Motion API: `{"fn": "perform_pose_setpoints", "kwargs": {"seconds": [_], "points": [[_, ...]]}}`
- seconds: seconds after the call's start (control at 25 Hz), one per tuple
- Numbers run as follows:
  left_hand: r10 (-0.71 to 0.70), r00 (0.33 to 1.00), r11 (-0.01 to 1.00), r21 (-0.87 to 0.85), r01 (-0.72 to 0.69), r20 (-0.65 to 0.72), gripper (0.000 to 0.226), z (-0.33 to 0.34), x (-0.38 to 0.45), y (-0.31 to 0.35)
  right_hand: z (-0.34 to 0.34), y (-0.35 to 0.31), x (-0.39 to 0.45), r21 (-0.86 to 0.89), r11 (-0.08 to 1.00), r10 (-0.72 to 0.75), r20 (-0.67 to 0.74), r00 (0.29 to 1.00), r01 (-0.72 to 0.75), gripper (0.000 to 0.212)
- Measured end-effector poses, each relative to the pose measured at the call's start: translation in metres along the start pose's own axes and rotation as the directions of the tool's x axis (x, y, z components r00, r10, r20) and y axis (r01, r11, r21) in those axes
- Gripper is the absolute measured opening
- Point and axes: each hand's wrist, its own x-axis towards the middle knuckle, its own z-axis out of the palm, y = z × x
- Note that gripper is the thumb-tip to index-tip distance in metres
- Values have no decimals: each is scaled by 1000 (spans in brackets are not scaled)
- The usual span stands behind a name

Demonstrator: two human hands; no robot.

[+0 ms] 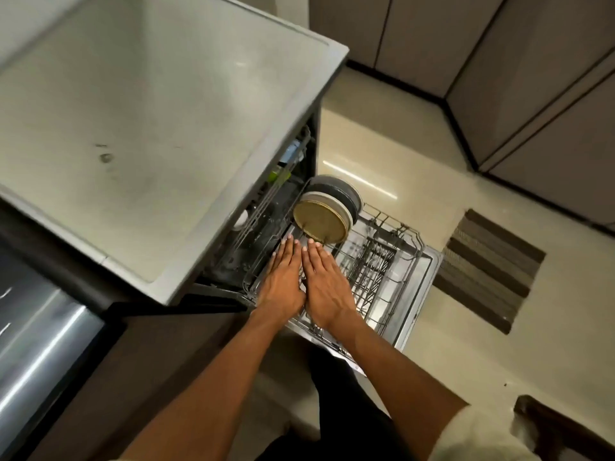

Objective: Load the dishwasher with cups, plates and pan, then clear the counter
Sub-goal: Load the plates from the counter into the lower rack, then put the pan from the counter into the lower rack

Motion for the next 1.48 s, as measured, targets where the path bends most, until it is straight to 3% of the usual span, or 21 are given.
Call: {"fn": "perform_pose_setpoints", "kwargs": {"seconds": [0.2, 0.44, 0.64, 0.72, 0.84, 1.2, 1.32, 1.4, 1.48], "points": [[-44, 967, 999, -36, 36, -251, 79, -41, -109, 0, -36, -64, -57, -239, 959, -171, -71, 983, 150, 88], [-26, 887, 1000, -12, 23, -462, 76, -91, -221, -33, -75, -153, -105, -239, 928, -336, -205, 919, 285, 78], [-154, 768, 985, -38, 166, -622, 77, -120, -307, -85, -82, -250, -120, -271, 836, -544, -299, 784, 477, 74], [-252, 719, 961, -82, 263, -647, 73, -124, -344, -118, -75, -294, -125, -296, 774, -630, -266, 730, 560, 78], [-372, 663, 916, -140, 376, -649, 85, -126, -396, -162, -61, -356, -132, -335, 668, -741, -225, 632, 664, 83], [-710, 298, 631, -388, 672, -638, 88, -102, -543, -276, 14, -551, -163, -212, 286, -958, -51, 282, 934, 80], [-794, 147, 495, -486, 720, -590, 89, -97, -583, -308, 42, -612, -169, -164, 138, -989, 32, 145, 977, 79], [-817, 90, 444, -521, 729, -569, 88, -96, -603, -320, 52, -639, -174, -125, 107, -990, 82, 117, 986, 79], [-855, -1, 353, -584, 731, -519, 89, -91, -625, -331, 68, -669, -182, -104, 21, -991, 129, 34, 994, 83]]}}
